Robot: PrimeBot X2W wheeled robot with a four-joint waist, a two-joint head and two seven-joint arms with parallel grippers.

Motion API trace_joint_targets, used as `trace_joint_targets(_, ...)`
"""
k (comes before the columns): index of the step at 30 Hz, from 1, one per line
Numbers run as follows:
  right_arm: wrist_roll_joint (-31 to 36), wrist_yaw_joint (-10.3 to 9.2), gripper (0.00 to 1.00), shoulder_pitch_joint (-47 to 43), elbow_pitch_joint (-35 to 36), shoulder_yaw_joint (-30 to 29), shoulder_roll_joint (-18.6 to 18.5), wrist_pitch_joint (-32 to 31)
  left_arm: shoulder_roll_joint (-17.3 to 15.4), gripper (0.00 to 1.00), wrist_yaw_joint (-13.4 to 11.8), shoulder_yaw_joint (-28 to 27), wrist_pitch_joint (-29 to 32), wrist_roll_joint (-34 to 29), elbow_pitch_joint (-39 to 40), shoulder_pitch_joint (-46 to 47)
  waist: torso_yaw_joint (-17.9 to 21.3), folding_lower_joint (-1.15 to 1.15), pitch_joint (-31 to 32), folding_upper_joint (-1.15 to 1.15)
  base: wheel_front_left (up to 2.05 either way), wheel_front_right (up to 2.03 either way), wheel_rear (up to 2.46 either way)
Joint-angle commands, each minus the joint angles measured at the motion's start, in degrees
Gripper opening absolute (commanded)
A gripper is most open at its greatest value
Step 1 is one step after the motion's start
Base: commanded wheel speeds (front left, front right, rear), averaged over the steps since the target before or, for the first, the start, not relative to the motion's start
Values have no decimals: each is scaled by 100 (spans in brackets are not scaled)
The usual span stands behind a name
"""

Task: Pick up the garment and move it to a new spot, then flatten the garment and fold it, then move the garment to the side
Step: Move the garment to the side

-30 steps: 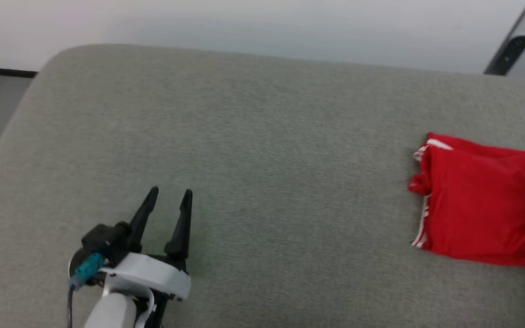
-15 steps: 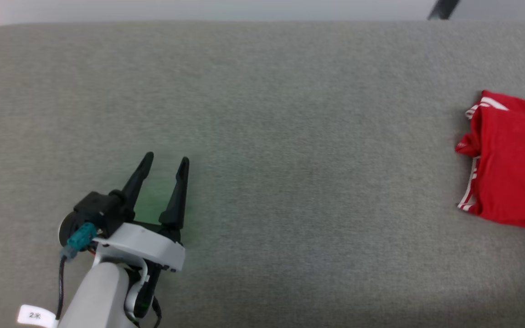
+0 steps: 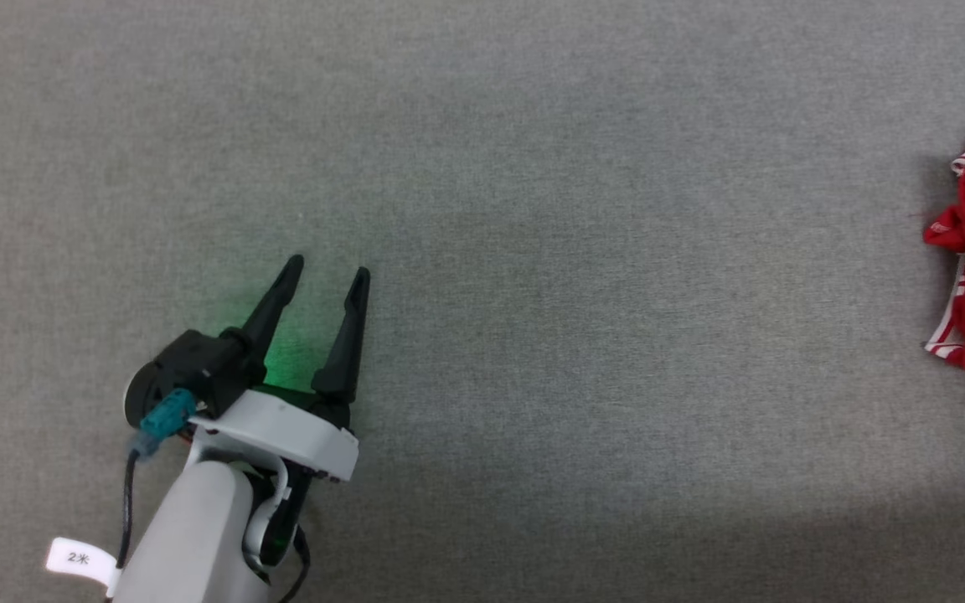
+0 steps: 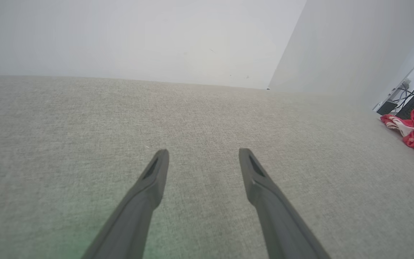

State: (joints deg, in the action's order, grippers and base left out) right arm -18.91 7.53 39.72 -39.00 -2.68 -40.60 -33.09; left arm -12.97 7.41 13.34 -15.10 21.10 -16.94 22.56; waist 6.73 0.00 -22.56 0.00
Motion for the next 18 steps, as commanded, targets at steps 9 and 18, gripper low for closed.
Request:
trace_joint_targets(9, 504, -9, 0, 21, -350, -51, 257, -137, -27, 100, 13, 12, -3, 43, 14, 52, -306, 0, -72, 0, 0, 0, 0)
trace_joint_targets(18, 840, -8, 80, 264, -825, -424, 522, -38, 38, 100, 13, -7, -4, 63, -13, -43, -517, 0, 85, 0, 0, 0, 0)
